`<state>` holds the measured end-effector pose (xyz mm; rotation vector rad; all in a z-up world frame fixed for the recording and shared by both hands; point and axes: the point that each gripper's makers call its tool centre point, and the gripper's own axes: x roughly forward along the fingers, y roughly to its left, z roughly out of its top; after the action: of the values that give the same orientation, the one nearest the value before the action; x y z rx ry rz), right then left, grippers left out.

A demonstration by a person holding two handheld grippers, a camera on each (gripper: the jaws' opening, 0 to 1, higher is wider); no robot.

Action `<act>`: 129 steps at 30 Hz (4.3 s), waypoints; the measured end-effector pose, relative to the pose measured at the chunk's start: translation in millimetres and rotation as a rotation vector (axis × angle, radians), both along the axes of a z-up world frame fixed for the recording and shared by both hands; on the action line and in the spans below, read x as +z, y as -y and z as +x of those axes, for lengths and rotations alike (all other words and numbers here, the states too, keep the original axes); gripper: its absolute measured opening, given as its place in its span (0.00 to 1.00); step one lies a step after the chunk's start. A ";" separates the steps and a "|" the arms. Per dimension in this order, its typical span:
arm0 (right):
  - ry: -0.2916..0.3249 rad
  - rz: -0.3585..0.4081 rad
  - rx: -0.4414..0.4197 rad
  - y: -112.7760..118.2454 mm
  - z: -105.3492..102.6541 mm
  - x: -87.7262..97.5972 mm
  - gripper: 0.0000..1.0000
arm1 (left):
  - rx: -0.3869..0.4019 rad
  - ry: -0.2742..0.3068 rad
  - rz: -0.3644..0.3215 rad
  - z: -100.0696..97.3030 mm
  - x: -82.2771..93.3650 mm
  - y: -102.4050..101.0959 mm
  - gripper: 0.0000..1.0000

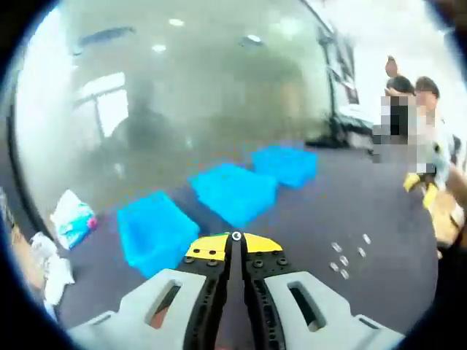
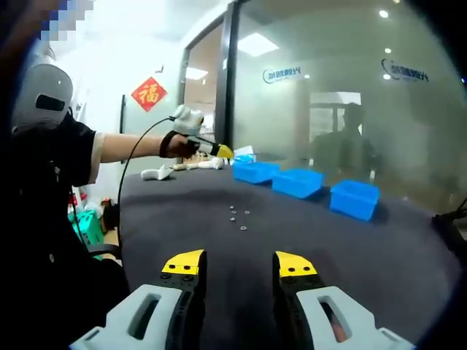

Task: Sort the screws, nuts, and washers into the corresponding bins

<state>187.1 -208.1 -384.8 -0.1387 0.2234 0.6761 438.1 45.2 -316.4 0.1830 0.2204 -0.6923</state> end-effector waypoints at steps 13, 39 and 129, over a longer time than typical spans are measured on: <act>0.001 0.007 -0.011 1.2 4.0 1.5 0.33 | 0.179 0.086 -0.068 54.9 32.5 -11.5 0.05; 0.007 -0.004 -0.023 1.6 -0.9 8.7 0.32 | 0.306 -0.087 -0.018 145.1 -19.2 -29.3 0.06; 0.016 -0.002 -0.022 6.9 -2.3 5.6 0.32 | -0.649 -0.236 0.386 -103.8 -92.1 94.2 0.32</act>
<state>184.8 -215.0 -379.1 -0.1433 0.2102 0.6523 334.4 -49.0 -408.5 0.5582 0.5332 -1.3163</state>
